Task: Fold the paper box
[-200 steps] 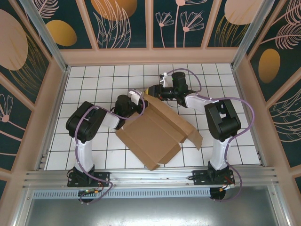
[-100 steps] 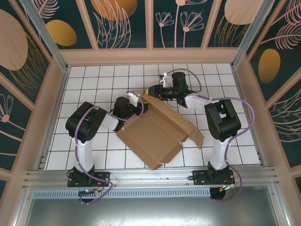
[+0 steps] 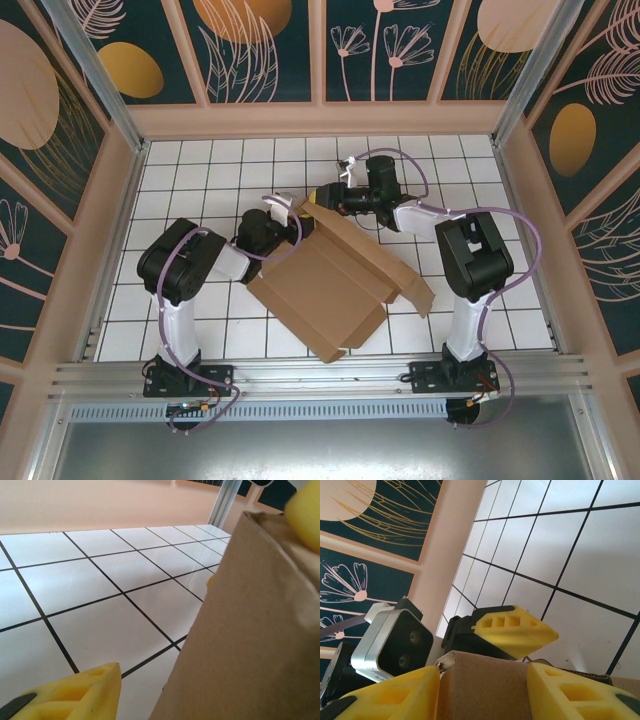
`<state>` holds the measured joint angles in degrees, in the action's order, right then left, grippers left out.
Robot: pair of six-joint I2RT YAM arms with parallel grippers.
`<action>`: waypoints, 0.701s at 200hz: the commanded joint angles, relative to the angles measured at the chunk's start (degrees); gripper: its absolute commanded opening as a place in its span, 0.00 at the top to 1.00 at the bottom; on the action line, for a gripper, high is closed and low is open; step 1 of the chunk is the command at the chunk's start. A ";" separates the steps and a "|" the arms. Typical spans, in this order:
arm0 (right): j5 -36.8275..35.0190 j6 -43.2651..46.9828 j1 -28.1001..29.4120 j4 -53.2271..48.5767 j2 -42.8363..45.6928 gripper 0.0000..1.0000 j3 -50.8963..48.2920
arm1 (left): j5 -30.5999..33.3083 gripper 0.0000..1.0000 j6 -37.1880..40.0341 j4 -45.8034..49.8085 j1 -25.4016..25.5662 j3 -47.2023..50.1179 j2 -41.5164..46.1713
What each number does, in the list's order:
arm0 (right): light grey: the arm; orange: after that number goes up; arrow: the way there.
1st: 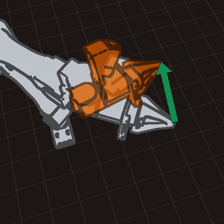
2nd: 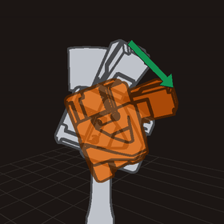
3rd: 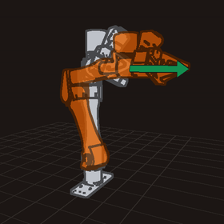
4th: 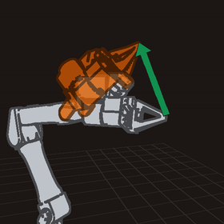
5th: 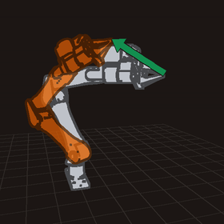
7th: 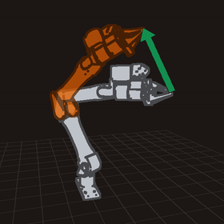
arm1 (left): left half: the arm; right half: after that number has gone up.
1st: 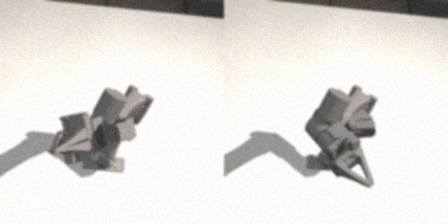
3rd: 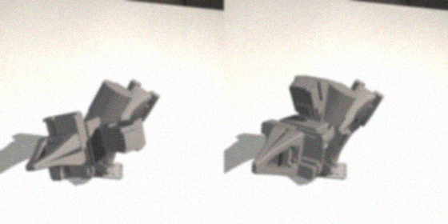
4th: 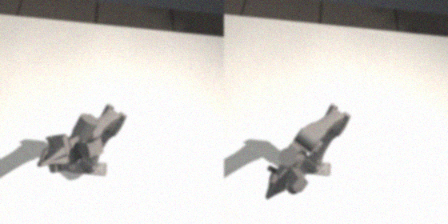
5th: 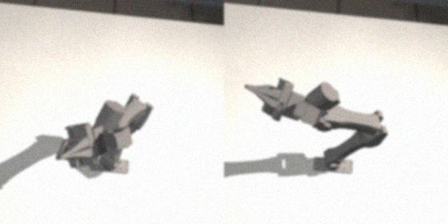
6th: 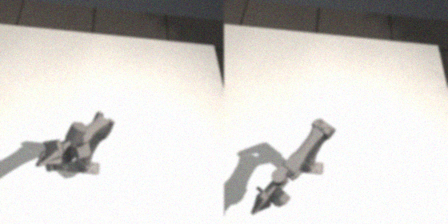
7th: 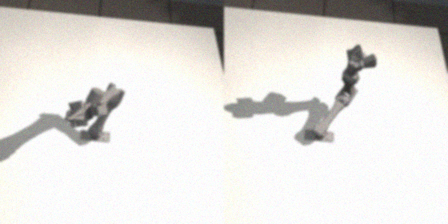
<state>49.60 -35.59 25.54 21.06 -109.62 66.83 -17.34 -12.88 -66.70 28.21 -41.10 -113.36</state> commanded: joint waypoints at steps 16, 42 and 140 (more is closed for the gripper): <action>-0.65 -1.06 1.27 -4.72 -0.79 0.52 -2.54 | 0.86 0.56 -1.91 2.27 0.07 -3.48 1.07; -0.55 -1.32 1.55 -4.41 -1.14 0.52 -2.75 | -0.54 0.56 -2.41 3.53 0.09 -5.16 0.26; -0.64 -1.14 1.28 -4.84 -1.06 0.52 -2.14 | -0.06 0.62 -0.50 5.05 0.09 -2.77 -0.17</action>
<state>47.68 -37.08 25.67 22.59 -109.62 66.54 -18.52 -12.38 -61.65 28.82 -44.99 -113.36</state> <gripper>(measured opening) 0.480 0.280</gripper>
